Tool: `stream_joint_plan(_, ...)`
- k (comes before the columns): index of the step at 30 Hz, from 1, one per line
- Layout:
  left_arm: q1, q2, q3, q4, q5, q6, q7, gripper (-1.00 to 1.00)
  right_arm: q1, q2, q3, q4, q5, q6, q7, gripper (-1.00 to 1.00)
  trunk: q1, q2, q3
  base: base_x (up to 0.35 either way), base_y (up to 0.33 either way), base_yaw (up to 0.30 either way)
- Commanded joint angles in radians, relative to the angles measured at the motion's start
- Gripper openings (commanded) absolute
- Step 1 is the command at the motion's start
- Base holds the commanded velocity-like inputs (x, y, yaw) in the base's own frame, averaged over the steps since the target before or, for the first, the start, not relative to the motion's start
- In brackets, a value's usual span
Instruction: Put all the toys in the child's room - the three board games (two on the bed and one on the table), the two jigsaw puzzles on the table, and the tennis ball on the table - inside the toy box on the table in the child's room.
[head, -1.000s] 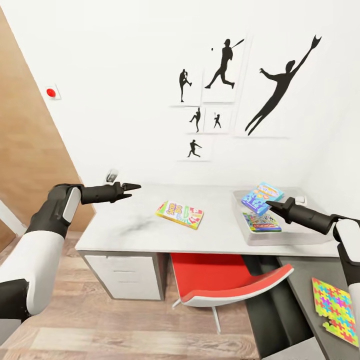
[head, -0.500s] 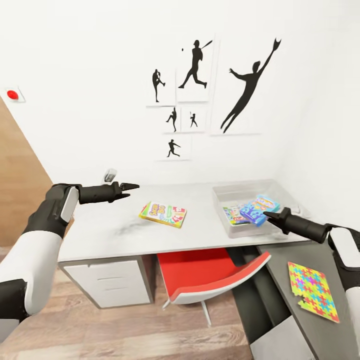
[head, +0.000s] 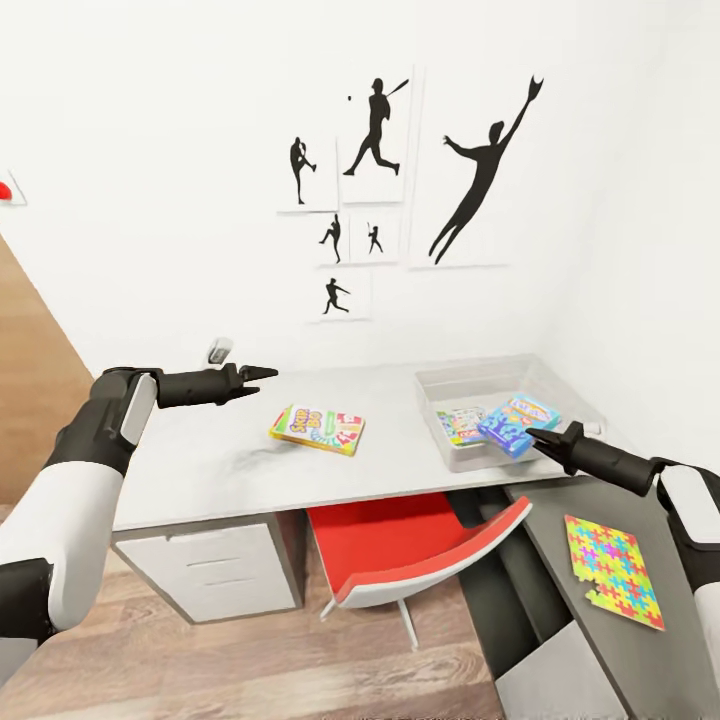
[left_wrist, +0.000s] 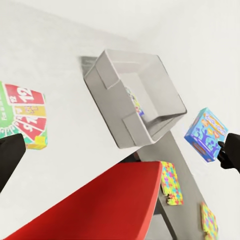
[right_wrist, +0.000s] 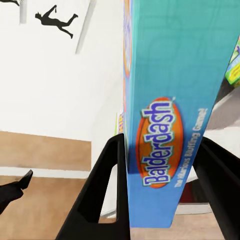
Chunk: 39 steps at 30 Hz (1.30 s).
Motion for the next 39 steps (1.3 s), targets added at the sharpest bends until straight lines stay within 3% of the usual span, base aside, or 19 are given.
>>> stream_joint_plan(1, -0.001, 0.0, 0.001, 0.0, -0.003, 0.003, -0.006, 1.0, -0.001, 0.001, -0.003, 0.0, 0.011, 0.004, 0.014, -1.0, 0.001, -0.002, -0.003, 0.0, 0.187, -0.141)
stream_joint_plan(14, -0.001, 0.001, 0.001, 0.0, -0.003, 0.002, -0.01, 1.0, -0.001, 0.0, -0.005, 0.004, 0.014, 0.004, 0.022, -1.0, 0.001, -0.002, -0.019, 0.0, 0.029, -0.17)
stream_joint_plan(39, -0.001, 0.004, 0.001, 0.0, -0.003, 0.002, -0.011, 1.0, -0.001, 0.002, -0.004, 0.005, 0.015, 0.003, 0.022, -1.0, 0.001, -0.002, -0.02, 0.035, 0.019, -0.008)
